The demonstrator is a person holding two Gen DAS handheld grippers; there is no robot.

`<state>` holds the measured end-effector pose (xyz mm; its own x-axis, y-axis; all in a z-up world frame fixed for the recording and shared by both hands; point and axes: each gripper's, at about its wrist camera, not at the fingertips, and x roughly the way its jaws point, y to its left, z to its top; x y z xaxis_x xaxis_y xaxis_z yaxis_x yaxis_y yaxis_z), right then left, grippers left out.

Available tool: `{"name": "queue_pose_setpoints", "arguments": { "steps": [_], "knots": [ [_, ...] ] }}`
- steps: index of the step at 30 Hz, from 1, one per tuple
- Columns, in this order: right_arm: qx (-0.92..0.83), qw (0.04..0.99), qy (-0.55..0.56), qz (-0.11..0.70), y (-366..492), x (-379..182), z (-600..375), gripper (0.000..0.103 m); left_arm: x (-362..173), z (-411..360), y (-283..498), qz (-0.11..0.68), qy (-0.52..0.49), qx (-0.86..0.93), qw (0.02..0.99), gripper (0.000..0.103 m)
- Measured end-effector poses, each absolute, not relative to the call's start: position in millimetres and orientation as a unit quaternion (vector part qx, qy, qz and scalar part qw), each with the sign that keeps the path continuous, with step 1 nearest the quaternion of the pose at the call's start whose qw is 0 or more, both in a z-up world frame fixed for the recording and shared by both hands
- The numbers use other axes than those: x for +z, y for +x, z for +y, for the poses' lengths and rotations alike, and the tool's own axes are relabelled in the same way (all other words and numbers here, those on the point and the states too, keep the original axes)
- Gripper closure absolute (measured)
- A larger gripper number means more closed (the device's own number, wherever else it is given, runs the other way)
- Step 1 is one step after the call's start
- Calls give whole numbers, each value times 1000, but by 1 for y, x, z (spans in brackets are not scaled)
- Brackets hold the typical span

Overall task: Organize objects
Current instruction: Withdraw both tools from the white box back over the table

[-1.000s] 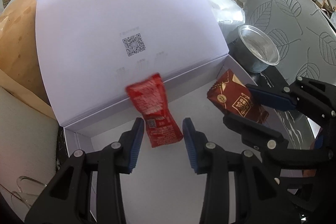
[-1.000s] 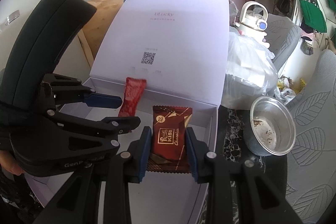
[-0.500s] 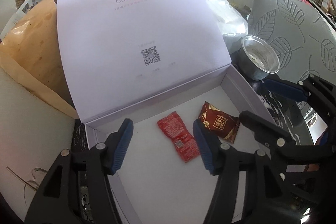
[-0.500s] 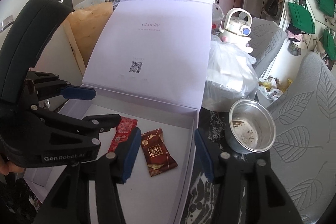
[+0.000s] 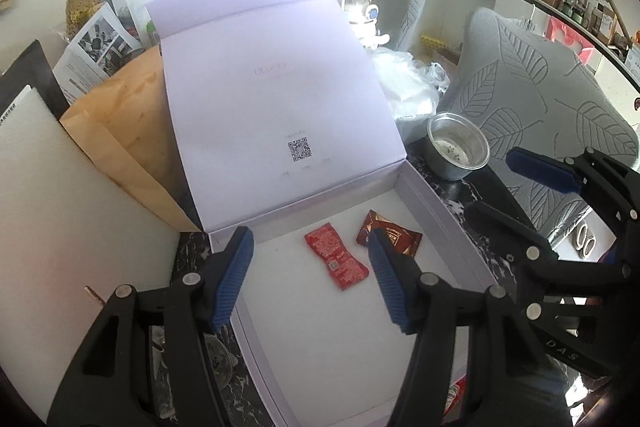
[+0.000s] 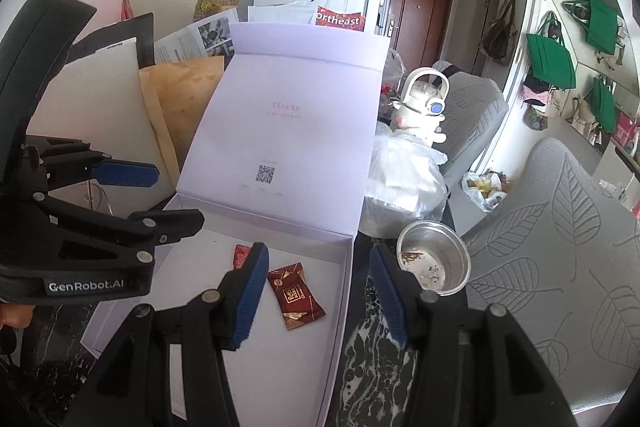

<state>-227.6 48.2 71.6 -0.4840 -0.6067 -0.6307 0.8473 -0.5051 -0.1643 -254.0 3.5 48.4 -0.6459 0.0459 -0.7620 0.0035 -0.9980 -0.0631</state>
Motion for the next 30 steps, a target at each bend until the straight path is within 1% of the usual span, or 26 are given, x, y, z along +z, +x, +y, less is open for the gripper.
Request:
{"name": "queue_pose_setpoints", "arguments": {
  "steps": [7, 8, 12, 14, 22, 30],
  "knots": [
    [-839, 431, 240, 230, -199, 96, 69, 49, 74, 6, -223, -29, -399, 916, 10, 44],
    [-841, 429, 237, 229, -195, 99, 72, 48, 78, 6, -219, -29, -397, 918, 8, 44],
    [-849, 420, 228, 224, -181, 112, 85, 44, 89, 6, -205, -30, -385, 922, 5, 37],
    [-853, 417, 224, 221, -175, 118, 90, 42, 94, 6, -197, -31, -380, 924, 3, 36],
    [-864, 403, 215, 211, -151, 136, 112, 39, 109, 5, -170, -35, -367, 929, 3, 27],
    [-873, 391, 206, 205, -122, 148, 132, 37, 118, 9, -141, -35, -360, 932, 8, 24]
  ]
}}
